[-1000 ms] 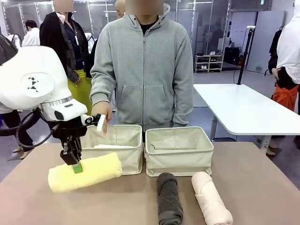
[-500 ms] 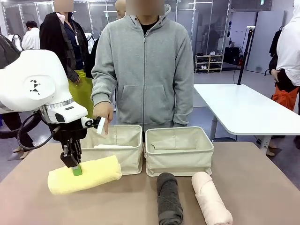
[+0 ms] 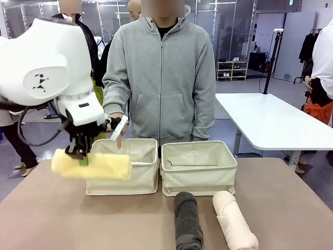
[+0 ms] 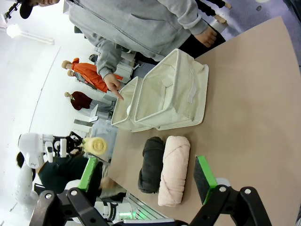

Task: Divide the towels into two baskets.
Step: Pick up one hotel-folded towel from the bottom of the table and place it in the Fabric basket indicated by the person.

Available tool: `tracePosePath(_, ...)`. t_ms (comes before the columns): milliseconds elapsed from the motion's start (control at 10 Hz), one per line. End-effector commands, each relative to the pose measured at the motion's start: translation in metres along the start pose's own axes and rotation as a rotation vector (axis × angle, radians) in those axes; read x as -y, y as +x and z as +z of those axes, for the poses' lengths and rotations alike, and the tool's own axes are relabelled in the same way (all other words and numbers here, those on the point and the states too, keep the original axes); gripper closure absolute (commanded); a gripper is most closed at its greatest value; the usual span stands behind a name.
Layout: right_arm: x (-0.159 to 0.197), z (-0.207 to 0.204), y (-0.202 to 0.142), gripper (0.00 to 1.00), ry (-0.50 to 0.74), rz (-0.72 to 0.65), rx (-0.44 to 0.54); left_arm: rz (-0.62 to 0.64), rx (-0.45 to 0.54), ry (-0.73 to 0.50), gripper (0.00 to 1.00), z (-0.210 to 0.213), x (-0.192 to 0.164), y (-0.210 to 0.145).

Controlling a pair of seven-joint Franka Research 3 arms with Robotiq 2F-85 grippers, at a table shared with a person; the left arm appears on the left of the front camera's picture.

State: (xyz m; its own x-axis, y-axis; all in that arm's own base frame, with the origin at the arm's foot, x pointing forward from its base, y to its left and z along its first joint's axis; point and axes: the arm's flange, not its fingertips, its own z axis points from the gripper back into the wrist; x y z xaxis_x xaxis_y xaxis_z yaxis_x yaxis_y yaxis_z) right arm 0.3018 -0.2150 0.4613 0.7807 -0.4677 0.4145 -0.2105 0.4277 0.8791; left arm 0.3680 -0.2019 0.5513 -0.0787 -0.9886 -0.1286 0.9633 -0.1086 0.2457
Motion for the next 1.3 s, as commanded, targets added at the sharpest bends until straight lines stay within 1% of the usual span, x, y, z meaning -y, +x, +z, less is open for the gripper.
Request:
tracePosePath(0, -0.003, 0.000, -0.001, 0.00, 0.014, 0.010, 0.011, 0.063, 0.042, 0.018, 0.80, -0.016, -0.053, -0.007)
tracePosePath(100, -0.003, 0.000, -0.001, 0.00, 0.014, 0.010, 0.011, 0.105, 0.056, 0.028, 0.80, -0.025, -0.074, -0.011)
tracePosePath(200, -0.003, 0.000, -0.001, 0.00, 0.014, 0.010, 0.011, 0.099, 0.134, 0.029, 0.80, -0.032, -0.093, -0.015)
tracePosePath(300, -0.003, 0.000, -0.001, 0.00, 0.014, 0.010, 0.011, 0.079, 0.177, 0.053, 0.80, -0.041, -0.112, -0.016)
tracePosePath(400, -0.003, 0.000, -0.001, 0.00, 0.014, 0.010, 0.011, 0.045, 0.163, 0.067, 0.80, -0.051, -0.131, -0.015)
tracePosePath(500, -0.003, 0.000, -0.001, 0.00, 0.014, 0.010, 0.011, -0.008, 0.175, 0.078, 0.80, -0.059, -0.148, -0.012)
tracePosePath(700, -0.003, 0.000, -0.001, 0.00, 0.014, 0.010, 0.011, -0.003, 0.186, 0.076, 0.80, -0.083, -0.178, -0.003)
tracePosePath(800, -0.003, 0.000, -0.001, 0.00, 0.014, 0.010, 0.011, -0.033, 0.202, 0.076, 0.80, -0.100, -0.190, 0.000)
tracePosePath(1000, -0.003, 0.000, -0.001, 0.00, 0.014, 0.010, 0.011, -0.024, 0.191, 0.069, 0.80, -0.122, -0.206, 0.001)
tracePosePath(1200, -0.003, 0.000, -0.001, 0.00, 0.014, 0.010, 0.011, -0.024, 0.179, 0.057, 0.80, -0.132, -0.214, 0.000)
